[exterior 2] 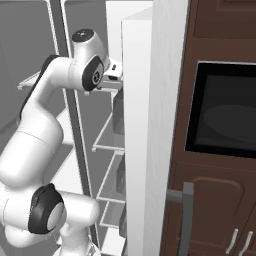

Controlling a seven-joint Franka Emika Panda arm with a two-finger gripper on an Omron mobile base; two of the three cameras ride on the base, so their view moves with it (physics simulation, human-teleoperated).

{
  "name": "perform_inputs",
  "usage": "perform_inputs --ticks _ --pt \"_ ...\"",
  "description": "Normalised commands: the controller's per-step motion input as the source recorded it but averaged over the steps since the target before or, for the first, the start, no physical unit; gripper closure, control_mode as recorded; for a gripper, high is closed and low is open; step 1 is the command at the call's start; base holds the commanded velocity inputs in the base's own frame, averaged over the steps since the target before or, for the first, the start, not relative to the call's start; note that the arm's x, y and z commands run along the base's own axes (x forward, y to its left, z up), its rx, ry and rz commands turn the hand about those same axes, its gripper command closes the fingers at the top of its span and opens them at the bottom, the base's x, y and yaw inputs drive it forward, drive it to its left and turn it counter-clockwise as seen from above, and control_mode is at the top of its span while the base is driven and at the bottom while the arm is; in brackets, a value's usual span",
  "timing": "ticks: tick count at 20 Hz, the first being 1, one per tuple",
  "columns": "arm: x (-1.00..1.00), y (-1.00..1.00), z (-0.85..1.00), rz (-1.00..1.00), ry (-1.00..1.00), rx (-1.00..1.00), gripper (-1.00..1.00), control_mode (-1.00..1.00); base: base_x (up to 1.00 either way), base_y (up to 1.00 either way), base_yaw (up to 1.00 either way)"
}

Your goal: There's a fish in the fridge that needs to be moved to the freezer for freezing. Pick up the fish from the fridge, place it on any shelf in the freezer, and close the fridge and freezer doors when done.

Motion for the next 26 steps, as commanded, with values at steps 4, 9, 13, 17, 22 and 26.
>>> perform_inputs --ticks 4,9,13,17,22,26 --pt "0.21 -0.13 0.1 0.0 -0.02 0.0 -1.0 -1.0 0.0 0.0 0.0" --pt "0.13 -0.17 0.02 0.0 -0.01 0.0 -1.0 -1.0 0.0 0.0 0.0" --pt "0.19 -0.16 0.0 0.0 0.0 -0.01 -1.0 -1.0 0.0 0.0 0.0" --pt "0.29 -0.14 0.0 0.0 0.0 -0.01 -1.0 -1.0 0.0 0.0 0.0" --pt "0.35 -0.12 -0.02 0.0 0.0 0.0 -1.0 -1.0 0.0 0.0 0.0" --pt "0.27 -0.12 -0.1 0.0 0.0 -0.01 -1.0 -1.0 0.0 0.0 0.0"
